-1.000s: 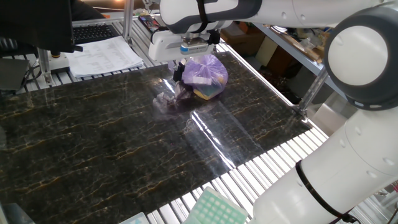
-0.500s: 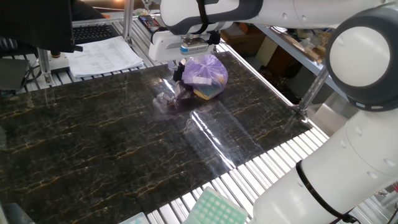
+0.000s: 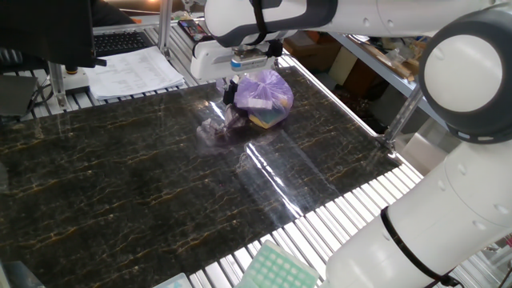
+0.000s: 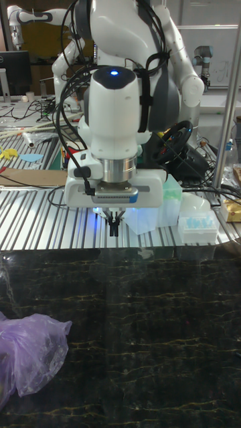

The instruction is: Pick up a bag of things

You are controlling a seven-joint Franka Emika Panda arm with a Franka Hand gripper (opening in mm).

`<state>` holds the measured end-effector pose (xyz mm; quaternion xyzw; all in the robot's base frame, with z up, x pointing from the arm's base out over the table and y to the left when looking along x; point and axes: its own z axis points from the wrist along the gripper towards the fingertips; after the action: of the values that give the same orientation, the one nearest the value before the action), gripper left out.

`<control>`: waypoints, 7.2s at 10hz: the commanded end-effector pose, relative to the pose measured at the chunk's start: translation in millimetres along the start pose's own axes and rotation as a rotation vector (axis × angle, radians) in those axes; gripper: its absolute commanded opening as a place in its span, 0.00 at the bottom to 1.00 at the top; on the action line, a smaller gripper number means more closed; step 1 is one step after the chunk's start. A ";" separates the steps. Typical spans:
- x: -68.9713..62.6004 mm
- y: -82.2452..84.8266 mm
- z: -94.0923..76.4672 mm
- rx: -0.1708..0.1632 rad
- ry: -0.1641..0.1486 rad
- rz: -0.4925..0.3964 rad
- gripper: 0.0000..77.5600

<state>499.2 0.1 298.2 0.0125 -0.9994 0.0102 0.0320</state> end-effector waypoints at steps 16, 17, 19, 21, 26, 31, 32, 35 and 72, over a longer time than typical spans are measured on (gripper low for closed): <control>-0.4 -0.1 -1.2 0.002 -0.034 -0.003 0.00; -0.4 -0.1 -1.2 0.002 -0.034 0.005 0.00; -0.4 -0.1 -1.2 0.001 -0.029 0.022 0.00; -0.6 -0.2 -1.4 0.004 -0.031 0.031 0.00; -0.9 -0.4 -1.6 0.003 -0.016 0.018 0.00; -0.9 -0.4 -1.6 0.010 -0.018 0.117 0.00; -0.9 -0.4 -1.6 0.035 -0.011 0.121 0.00; -0.9 -0.4 -1.6 0.035 -0.005 0.128 0.00; -59.8 -60.6 9.6 0.010 0.001 0.234 0.00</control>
<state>559.2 -58.8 284.3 -0.0922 -0.9951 0.0162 0.0329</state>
